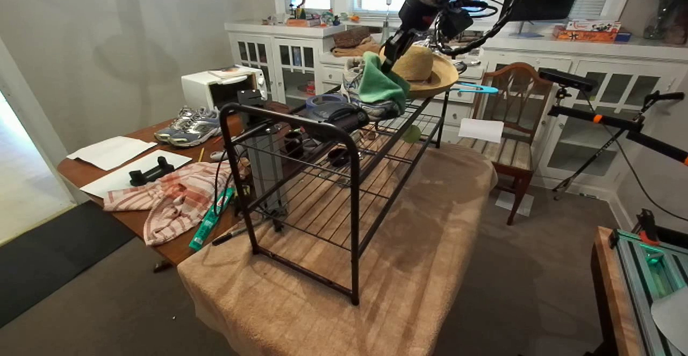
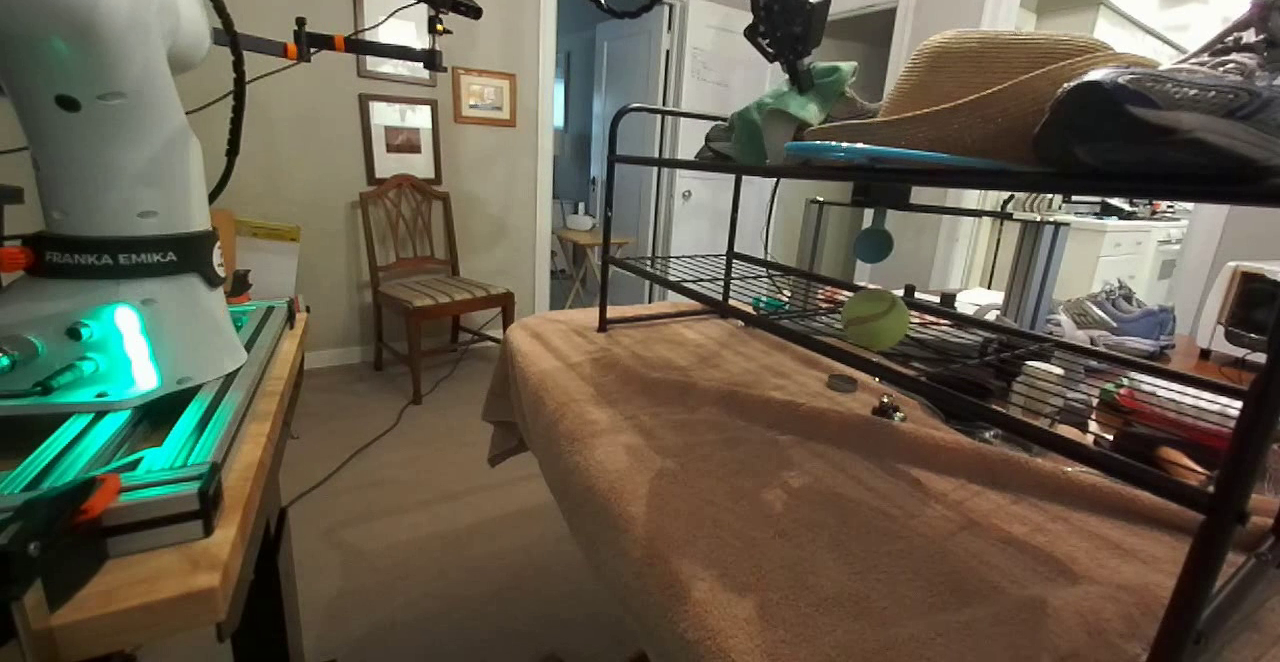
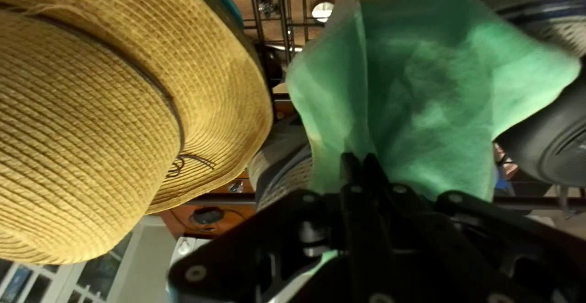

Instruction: Use the green towel to wipe the sneaker then place it on the bottom shelf of the rack.

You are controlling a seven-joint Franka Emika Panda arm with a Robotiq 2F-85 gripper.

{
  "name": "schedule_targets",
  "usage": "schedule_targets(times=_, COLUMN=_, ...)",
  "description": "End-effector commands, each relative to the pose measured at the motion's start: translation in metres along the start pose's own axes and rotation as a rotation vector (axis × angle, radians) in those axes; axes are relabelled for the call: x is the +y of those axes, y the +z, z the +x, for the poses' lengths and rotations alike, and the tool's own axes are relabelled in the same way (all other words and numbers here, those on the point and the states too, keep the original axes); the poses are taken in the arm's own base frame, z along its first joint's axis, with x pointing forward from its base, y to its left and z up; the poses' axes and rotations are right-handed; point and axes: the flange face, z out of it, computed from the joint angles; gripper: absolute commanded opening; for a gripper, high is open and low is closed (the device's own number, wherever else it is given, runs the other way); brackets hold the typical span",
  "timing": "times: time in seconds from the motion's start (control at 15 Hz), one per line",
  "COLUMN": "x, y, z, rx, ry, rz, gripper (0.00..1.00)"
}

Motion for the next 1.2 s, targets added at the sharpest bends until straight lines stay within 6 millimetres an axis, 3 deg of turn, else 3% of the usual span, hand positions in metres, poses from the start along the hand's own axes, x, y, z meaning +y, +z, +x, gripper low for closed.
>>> schedule_targets(times=0.0, x=0.011, y=0.008, z=0.0, rx=0.03, ry=0.053, rz=-0.09, gripper=0.01)
schedule_targets(times=0.33, x=0.002, y=0.015, z=-0.012, rx=-0.091, ry=0.017, rz=-0.089, gripper=0.01)
schedule_targets(times=0.73, x=-0.025, y=0.019, z=-0.031, rx=-0.307, ry=-0.075, rz=0.066, gripper=0.01)
schedule_targets(times=1.13, x=-0.024, y=0.0, z=-0.047, rx=-0.421, ry=-0.182, rz=0.178, gripper=0.01)
